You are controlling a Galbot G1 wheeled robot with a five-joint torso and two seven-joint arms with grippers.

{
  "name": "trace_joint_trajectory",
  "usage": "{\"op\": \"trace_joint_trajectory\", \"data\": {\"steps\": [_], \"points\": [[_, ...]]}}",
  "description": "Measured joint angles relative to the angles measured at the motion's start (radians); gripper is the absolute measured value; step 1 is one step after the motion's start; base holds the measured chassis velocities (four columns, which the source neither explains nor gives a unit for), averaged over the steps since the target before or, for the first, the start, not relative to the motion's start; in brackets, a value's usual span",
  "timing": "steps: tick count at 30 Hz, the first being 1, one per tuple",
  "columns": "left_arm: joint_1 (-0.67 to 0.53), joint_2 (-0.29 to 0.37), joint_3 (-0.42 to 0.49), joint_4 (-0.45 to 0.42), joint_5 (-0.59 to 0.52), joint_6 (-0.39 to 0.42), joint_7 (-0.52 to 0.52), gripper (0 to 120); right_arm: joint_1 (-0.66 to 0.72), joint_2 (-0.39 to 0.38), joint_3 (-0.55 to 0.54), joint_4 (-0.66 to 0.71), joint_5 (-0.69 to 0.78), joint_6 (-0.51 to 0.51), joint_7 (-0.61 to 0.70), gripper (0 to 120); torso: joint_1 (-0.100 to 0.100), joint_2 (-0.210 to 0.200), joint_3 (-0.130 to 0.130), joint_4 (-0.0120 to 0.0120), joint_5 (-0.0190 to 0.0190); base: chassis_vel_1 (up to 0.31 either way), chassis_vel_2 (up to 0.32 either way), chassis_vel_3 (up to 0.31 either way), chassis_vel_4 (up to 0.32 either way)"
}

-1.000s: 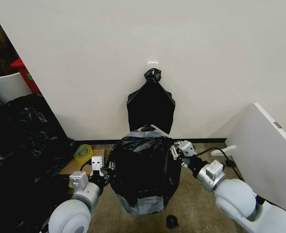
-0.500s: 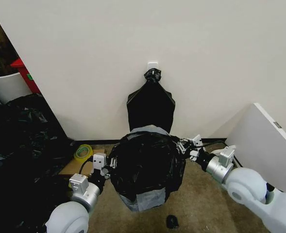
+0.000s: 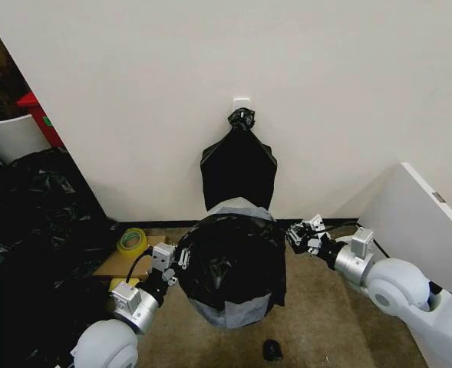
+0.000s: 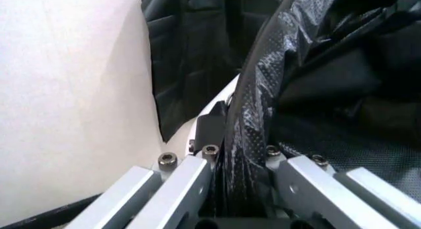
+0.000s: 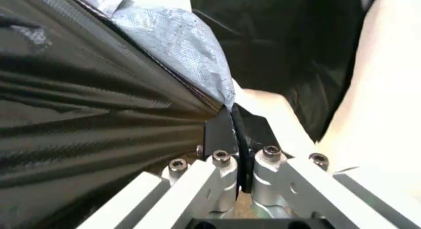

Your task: Place the garbage bag over the trash bin.

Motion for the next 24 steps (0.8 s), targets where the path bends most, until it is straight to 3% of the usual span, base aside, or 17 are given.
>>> {"op": "trace_joint_trajectory", "data": {"steps": [6,10,17,19,24], "points": [[-0.012,-0.008,0.001,0.009,-0.015,0.004,-0.019,0,-0.02,0.015,0.0,0.009,-0.006,0.0,0.006,0,0.0,0.0,0.0,-0.0002,-0.0001,0.0,0.0,0.0,0.0],[-0.016,-0.019,-0.002,0.008,-0.093,0.035,-0.058,0,-0.043,0.023,0.009,0.012,-0.007,0.022,-0.013,0,0.0,0.0,0.0,-0.0001,-0.0004,0.0,0.0,0.0,0.0],[-0.02,-0.025,-0.036,0.004,-0.242,0.097,-0.132,0,-0.073,0.065,0.059,-0.011,0.105,0.084,-0.11,30,0.0,0.0,0.0,-0.0001,-0.0002,0.0,0.0,0.0,0.0],[-0.021,-0.027,-0.041,0.003,-0.267,0.108,-0.147,0,-0.075,0.072,0.068,-0.012,0.118,0.089,-0.113,33,0.0,0.0,0.0,0.0,-0.0001,0.0,0.0,0.0,0.0],[-0.02,-0.049,-0.052,0.004,-0.337,0.142,-0.217,0,-0.093,0.112,0.124,-0.002,0.154,0.084,-0.036,53,0.0,0.0,0.0,-0.0002,0.0,0.0,0.0,0.0,0.0]]}}
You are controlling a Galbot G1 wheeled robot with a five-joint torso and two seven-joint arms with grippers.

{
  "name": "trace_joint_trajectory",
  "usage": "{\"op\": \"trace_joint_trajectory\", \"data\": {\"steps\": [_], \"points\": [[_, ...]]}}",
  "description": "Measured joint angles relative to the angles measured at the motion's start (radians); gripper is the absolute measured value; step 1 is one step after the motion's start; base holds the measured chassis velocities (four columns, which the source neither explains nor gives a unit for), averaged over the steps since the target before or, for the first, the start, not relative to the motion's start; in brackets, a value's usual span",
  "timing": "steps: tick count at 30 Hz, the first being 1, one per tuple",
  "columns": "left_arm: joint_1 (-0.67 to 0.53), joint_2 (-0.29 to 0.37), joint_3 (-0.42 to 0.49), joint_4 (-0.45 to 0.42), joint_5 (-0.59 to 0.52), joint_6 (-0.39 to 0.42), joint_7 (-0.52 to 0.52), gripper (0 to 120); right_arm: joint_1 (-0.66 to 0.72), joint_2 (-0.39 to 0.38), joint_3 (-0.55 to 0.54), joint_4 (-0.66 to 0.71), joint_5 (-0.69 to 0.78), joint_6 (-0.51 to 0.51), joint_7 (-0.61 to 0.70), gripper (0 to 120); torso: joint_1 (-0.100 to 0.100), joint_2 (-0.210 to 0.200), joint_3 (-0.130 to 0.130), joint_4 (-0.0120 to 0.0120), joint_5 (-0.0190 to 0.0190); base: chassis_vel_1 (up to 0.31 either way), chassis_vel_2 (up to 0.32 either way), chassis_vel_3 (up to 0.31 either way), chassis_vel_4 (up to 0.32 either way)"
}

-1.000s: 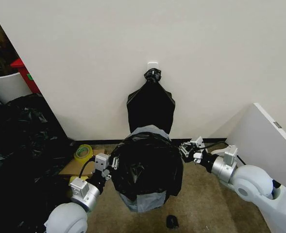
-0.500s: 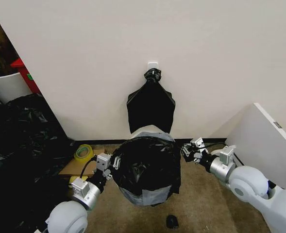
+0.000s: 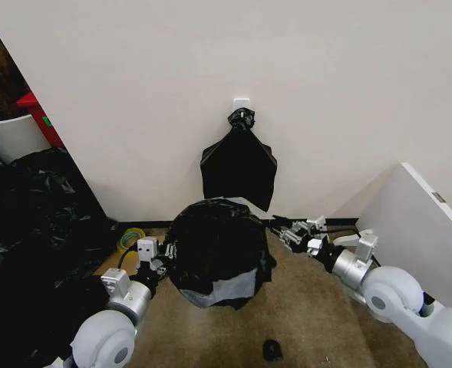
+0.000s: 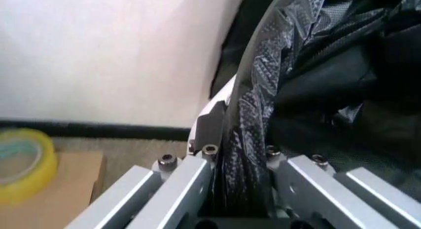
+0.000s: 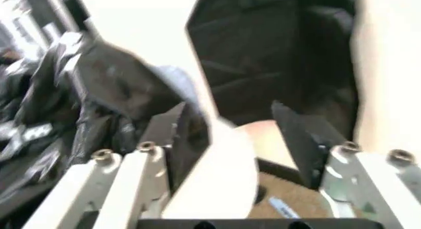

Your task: Place the garbage bag over the trash bin.

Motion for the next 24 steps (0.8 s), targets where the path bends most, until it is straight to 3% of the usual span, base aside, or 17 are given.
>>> {"op": "trace_joint_trajectory", "data": {"steps": [6,8,11,13,15,17,24], "points": [[0.001,-0.026,0.001,-0.005,-0.072,0.034,-0.069,0,-0.074,0.027,0.065,0.077,0.014,-0.036,0.118,72,0.0,0.0,0.0,0.0006,-0.0002,0.0,0.0,0.0,0.0],[-0.013,-0.041,0.005,0.012,-0.096,0.042,-0.112,0,-0.184,0.047,0.127,0.182,-0.007,-0.078,0.17,82,0.0,0.0,0.0,-0.0005,-0.0003,0.0,0.0,0.0,0.0],[-0.025,-0.054,0.011,0.026,-0.12,0.044,-0.153,0,-0.24,0.076,0.123,0.276,-0.049,-0.127,0.233,92,0.0,0.0,0.0,-0.0001,-0.0003,0.0,0.0,0.0,0.0],[-0.038,-0.066,0.018,0.039,-0.14,0.044,-0.185,0,-0.261,0.123,0.088,0.352,-0.052,-0.195,0.351,98,0.0,0.0,0.0,0.0001,-0.0003,0.0,0.0,0.0,0.0],[-0.043,-0.07,0.02,0.042,-0.146,0.043,-0.194,0,-0.263,0.143,0.077,0.375,-0.041,-0.23,0.397,99,0.0,0.0,0.0,0.0002,-0.0001,0.0,0.0,0.0,0.0],[-0.052,-0.084,0.029,0.047,-0.158,0.036,-0.219,0,-0.266,0.201,0.048,0.435,0.026,-0.34,0.52,100,0.0,0.0,0.0,0.0,-0.0002,0.0,0.0,0.0,0.0],[-0.064,-0.091,0.038,0.061,-0.17,0.023,-0.236,0,-0.294,0.273,0.02,0.48,0.158,-0.457,0.586,100,0.0,0.0,0.0,0.0002,0.0,0.0,0.0,0.0,0.0]]}}
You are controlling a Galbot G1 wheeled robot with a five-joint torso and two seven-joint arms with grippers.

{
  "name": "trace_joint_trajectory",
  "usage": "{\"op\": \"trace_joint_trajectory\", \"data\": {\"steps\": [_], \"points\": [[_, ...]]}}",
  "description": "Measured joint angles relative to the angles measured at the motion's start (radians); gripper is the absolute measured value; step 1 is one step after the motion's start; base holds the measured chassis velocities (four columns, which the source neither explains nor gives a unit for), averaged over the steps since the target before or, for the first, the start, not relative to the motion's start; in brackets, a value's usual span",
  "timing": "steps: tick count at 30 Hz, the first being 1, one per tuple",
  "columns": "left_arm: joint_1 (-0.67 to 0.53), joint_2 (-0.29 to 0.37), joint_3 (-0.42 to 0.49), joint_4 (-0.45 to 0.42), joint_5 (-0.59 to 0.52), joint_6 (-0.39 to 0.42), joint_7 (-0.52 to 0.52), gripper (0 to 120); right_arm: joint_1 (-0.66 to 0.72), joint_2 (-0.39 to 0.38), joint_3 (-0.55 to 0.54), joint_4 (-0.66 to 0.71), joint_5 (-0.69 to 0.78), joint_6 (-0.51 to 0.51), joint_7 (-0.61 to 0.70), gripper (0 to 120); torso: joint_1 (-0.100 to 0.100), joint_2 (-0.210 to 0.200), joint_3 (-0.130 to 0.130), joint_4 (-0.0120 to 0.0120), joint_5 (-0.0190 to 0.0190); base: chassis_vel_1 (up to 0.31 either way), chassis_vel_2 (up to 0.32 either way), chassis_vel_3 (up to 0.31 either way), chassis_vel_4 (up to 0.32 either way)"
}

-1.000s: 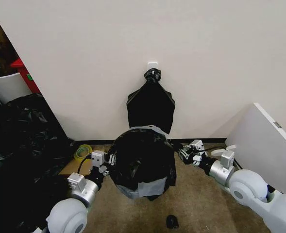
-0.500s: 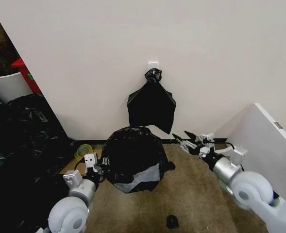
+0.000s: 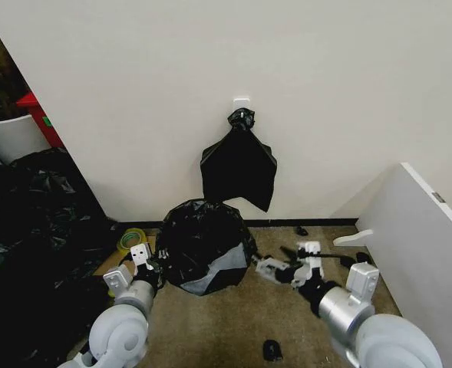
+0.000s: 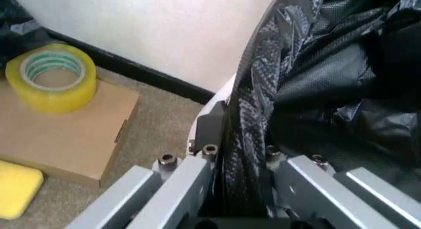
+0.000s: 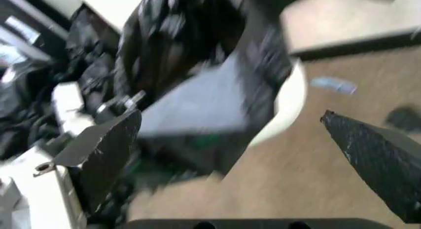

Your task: Place the garbage bag over the trash bin.

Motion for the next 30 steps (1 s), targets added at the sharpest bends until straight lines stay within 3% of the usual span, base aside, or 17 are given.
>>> {"op": "trace_joint_trajectory", "data": {"steps": [12,14,25,29,30], "points": [[-0.022,-0.014,0.019,0.02,0.014,0.0,0.0,0,-0.002,0.082,-0.077,-0.003,0.066,-0.063,-0.054,97,0.0,0.0,0.0,0.0,-0.0002,0.0,0.0,0.0,0.0],[-0.023,-0.014,0.021,0.021,0.019,0.0,0.004,0,0.009,0.103,-0.095,-0.013,0.078,-0.067,-0.081,86,0.0,0.0,0.0,-0.0001,-0.0002,0.0,0.0,0.0,0.0],[-0.021,-0.012,0.026,0.016,0.027,0.003,0.012,0,0.057,0.153,-0.162,-0.092,-0.007,-0.045,-0.114,56,0.0,0.0,0.0,0.0,-0.0001,0.0,0.0,0.0,0.0],[-0.019,-0.008,0.026,0.001,0.027,0.005,0.02,0,0.059,0.163,-0.166,-0.108,-0.029,-0.029,-0.121,32,0.0,0.0,0.0,-0.0001,-0.0001,0.0,0.0,0.0,0.0],[-0.019,-0.008,0.026,0.001,0.027,0.005,0.02,0,0.059,0.163,-0.166,-0.108,-0.029,-0.029,-0.121,32,0.0,0.0,0.0,-0.0001,-0.0001,0.0,0.0,0.0,0.0]]}}
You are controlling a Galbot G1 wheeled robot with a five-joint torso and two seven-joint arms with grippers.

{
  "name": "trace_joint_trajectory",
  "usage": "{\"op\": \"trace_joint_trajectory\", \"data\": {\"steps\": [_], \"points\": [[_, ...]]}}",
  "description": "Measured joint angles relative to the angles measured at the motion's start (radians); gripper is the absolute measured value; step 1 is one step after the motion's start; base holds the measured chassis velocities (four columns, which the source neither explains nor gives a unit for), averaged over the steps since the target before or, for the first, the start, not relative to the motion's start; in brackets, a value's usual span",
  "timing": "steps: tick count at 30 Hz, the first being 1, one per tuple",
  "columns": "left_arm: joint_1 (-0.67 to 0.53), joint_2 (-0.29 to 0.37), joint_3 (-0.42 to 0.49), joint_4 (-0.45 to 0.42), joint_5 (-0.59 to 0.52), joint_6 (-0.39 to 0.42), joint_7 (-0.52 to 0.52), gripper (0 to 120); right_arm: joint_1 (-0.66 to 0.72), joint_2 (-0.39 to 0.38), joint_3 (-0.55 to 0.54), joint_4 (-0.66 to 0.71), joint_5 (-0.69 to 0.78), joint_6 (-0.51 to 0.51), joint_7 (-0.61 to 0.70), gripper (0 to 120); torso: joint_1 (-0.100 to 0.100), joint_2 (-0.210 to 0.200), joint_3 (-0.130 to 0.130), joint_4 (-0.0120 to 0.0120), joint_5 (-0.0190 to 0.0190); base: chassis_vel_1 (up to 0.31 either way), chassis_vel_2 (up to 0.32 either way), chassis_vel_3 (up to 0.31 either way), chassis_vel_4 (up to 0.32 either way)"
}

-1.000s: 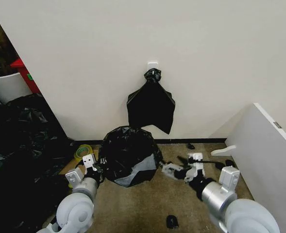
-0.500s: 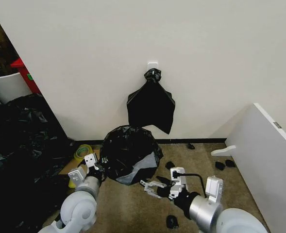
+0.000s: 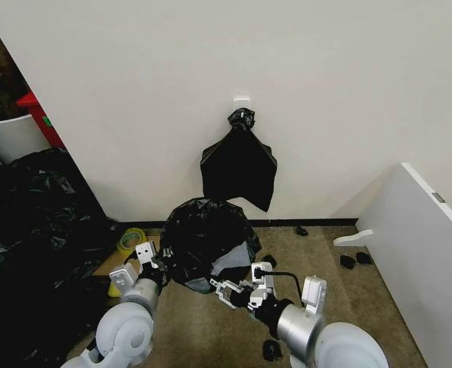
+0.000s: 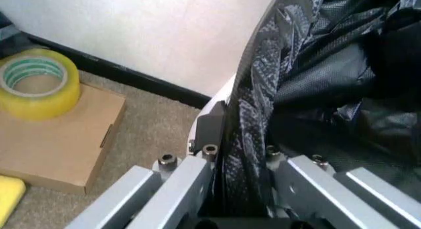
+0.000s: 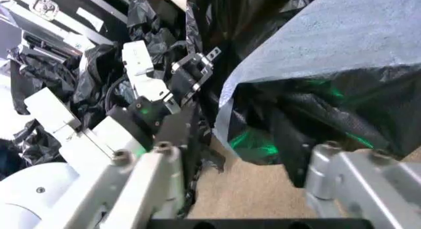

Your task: Place the garbage bag over the trash bin.

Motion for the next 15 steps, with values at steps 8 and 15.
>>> {"op": "trace_joint_trajectory", "data": {"steps": [8,15], "points": [[-0.003,-0.007,0.0,0.002,0.0,0.0,0.003,0,-0.002,-0.005,0.01,0.002,0.0,0.008,-0.015,3,0.0,0.0,0.0,0.0,0.0,0.0,0.0,0.0,0.0],[0.002,-0.008,-0.004,-0.001,-0.002,0.001,0.005,0,-0.003,-0.004,0.004,-0.002,-0.017,0.021,-0.036,0,0.0,0.0,0.0,0.0,0.0,0.0,0.0,0.0,0.0]]}}
